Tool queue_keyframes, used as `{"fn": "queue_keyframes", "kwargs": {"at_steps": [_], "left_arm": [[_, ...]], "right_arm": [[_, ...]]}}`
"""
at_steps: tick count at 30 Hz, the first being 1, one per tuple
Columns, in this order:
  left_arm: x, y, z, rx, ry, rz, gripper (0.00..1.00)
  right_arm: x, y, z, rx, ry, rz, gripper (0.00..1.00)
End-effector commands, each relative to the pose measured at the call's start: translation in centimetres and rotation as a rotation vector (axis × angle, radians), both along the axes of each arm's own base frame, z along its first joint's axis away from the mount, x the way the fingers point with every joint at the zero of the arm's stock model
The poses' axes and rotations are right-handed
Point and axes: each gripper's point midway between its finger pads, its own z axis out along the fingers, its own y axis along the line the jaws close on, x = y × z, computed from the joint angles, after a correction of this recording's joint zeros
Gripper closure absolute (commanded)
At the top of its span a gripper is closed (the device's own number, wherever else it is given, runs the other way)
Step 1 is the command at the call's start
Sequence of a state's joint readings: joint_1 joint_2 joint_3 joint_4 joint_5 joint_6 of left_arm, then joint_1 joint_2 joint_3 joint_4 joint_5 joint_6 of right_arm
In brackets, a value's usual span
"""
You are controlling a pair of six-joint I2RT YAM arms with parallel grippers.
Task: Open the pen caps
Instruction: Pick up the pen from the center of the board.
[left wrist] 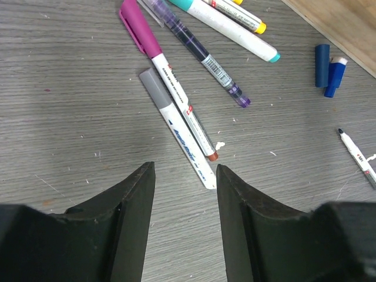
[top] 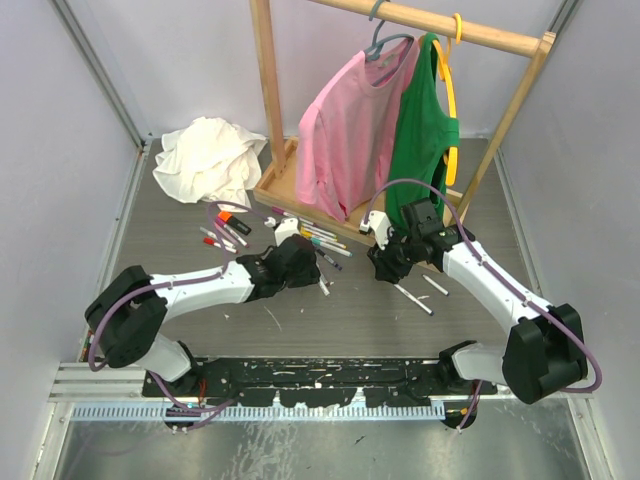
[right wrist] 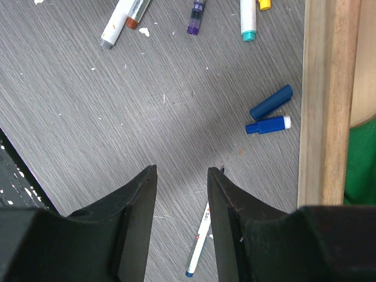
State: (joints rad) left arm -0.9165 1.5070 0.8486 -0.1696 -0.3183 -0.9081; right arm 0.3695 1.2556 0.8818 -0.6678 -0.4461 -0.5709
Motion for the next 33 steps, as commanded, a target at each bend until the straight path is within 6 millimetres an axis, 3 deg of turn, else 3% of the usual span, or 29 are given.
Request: {"fn": "queue_keyframes", "kwargs": {"at_steps": [1,21,33], "left_arm": [[0.8,-0.8,2.0,-0.055,-0.061,-0.005,0.53],[0.9,2.0,1.5,0.042,-0.025,0.123,0.53],[2.4,0.8,-0.1,0.170,0.032,0.130,0.56]], "right_arm": [[0.4,0.3,1.0,0.017,-0.051,0.008,0.54],[0.4,0.1,0.9,0.011,-0.047,-0.002,0.54],[0.2,0.2,0.8,0.015,-0.037,0.002,0.54]]}}
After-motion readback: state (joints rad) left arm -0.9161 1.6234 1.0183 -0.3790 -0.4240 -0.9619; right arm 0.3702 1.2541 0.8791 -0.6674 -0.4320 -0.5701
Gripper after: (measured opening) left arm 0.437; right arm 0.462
